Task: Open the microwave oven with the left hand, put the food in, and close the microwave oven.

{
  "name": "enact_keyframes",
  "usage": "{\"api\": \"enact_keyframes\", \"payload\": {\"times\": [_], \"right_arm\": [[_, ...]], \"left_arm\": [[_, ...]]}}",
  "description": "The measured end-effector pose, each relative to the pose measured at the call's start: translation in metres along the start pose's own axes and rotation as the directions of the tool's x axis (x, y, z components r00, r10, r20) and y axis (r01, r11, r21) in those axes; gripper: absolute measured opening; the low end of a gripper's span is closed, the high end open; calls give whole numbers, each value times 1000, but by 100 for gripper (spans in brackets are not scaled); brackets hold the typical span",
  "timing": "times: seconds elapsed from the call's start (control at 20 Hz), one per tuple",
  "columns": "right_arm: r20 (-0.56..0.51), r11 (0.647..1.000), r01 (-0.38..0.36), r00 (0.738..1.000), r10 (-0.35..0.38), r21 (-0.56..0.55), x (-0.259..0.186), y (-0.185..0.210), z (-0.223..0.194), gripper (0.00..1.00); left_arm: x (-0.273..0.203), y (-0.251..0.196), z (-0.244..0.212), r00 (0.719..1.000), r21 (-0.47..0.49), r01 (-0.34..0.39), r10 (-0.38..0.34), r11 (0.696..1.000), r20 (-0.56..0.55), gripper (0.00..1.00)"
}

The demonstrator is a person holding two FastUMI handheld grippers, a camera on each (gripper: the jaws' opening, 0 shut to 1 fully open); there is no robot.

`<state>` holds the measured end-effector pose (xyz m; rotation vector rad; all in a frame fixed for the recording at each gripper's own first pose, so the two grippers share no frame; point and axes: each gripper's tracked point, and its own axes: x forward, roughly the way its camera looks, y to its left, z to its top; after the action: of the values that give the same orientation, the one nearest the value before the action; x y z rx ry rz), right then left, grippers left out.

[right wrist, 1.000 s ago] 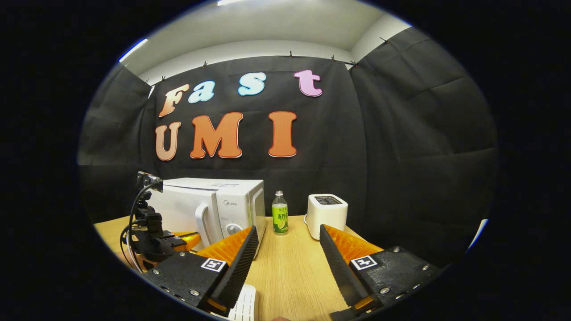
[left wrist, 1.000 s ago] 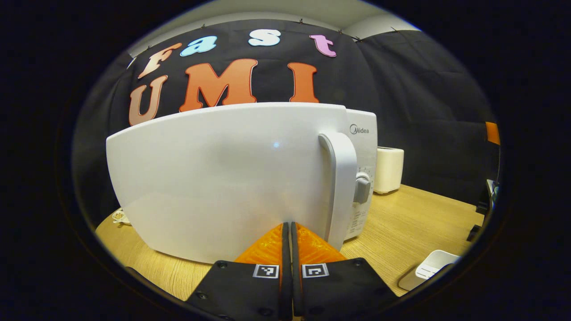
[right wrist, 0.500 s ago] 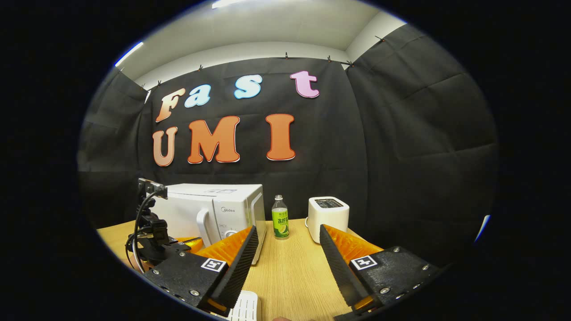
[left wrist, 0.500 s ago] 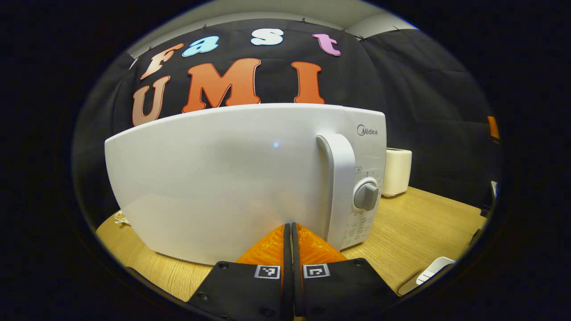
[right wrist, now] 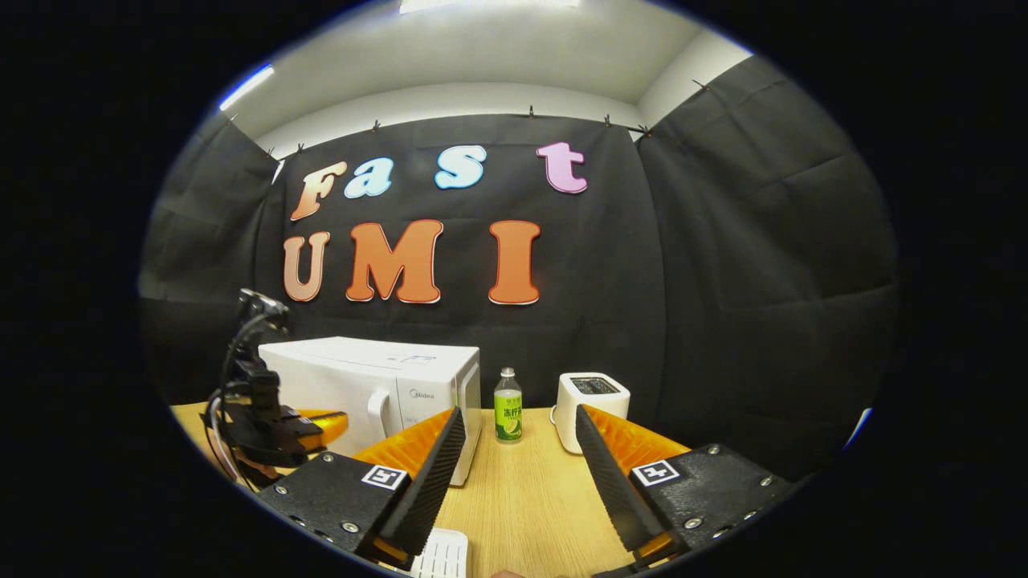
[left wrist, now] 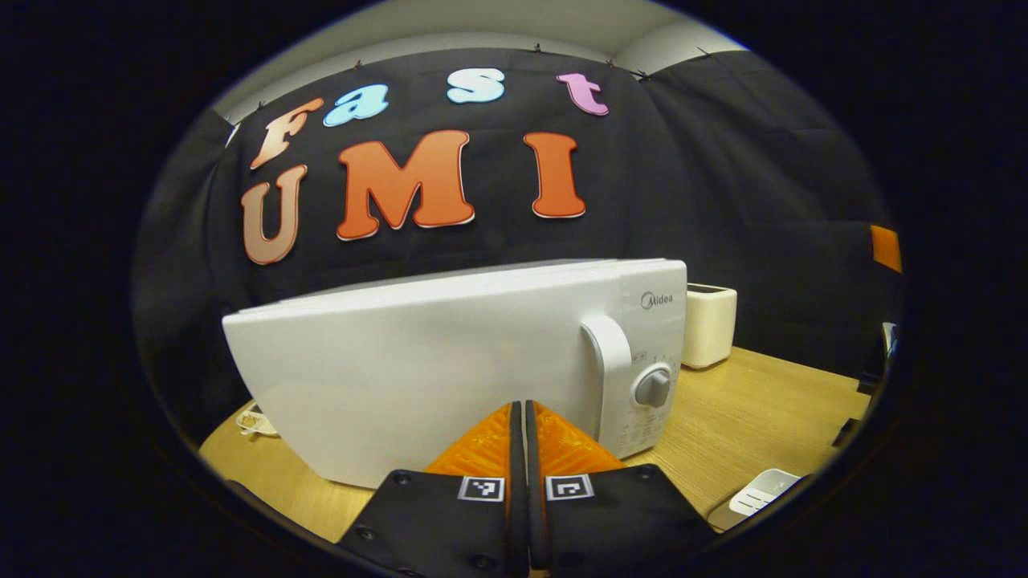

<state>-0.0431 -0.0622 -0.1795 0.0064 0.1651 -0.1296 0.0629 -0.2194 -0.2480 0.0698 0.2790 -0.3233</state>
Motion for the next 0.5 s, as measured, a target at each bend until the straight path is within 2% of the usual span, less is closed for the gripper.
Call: {"api": "enact_keyframes", "payload": {"times": [0.15,0.35,0.5], "right_arm": [[27,1000,-11,1000,12,-14,2,6,22,88],[70,1000,-17,997,19,-24,4,18,52,88],[108,1000,-22,994,23,-12,4,25,76,88]], "left_arm": [[-31,32,50,997,-18,-38,39,999,63,5],[-72,81,95,994,-49,-91,94,995,62,6],[-102,133,130,979,-78,-175,182,981,92,7]]}}
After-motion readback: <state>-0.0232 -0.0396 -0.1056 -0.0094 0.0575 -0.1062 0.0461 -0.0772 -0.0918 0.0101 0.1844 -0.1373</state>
